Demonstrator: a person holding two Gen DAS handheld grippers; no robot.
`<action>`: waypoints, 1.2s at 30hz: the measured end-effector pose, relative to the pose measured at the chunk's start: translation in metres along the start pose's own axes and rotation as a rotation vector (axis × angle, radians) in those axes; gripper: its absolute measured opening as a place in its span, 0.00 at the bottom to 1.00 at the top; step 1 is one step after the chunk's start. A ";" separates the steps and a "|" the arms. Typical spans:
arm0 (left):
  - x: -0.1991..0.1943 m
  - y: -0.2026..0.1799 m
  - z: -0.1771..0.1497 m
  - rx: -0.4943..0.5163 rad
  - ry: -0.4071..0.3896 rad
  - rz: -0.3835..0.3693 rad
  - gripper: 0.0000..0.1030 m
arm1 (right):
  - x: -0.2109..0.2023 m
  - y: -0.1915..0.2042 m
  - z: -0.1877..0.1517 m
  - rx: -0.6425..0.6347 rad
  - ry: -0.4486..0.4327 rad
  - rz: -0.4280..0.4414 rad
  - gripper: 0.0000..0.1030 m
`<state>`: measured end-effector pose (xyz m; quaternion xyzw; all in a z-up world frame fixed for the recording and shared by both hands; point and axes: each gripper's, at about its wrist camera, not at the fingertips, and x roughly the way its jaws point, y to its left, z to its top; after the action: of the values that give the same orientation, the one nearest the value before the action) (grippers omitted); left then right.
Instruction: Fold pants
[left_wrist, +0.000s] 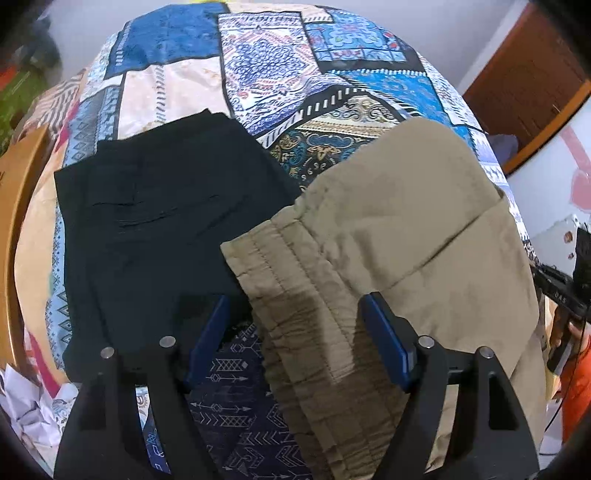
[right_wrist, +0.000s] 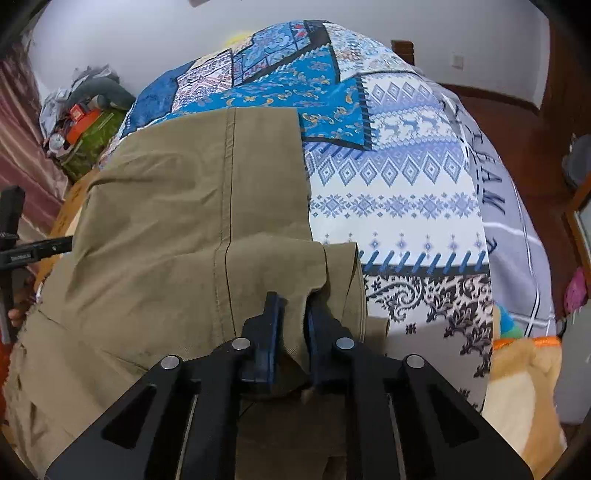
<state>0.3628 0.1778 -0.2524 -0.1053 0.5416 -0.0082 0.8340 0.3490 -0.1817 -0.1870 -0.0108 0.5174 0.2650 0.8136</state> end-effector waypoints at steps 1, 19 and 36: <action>0.000 -0.003 -0.001 0.023 -0.003 0.013 0.69 | -0.001 0.002 0.001 -0.019 -0.005 -0.007 0.10; 0.011 -0.011 0.002 0.084 -0.049 0.255 0.71 | 0.007 0.004 0.023 -0.137 -0.048 -0.232 0.08; -0.061 0.011 0.019 0.025 -0.237 0.227 0.70 | -0.073 0.003 0.044 -0.047 -0.191 -0.146 0.46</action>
<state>0.3534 0.1997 -0.1919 -0.0334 0.4477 0.0920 0.8888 0.3614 -0.1970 -0.1042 -0.0421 0.4288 0.2169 0.8760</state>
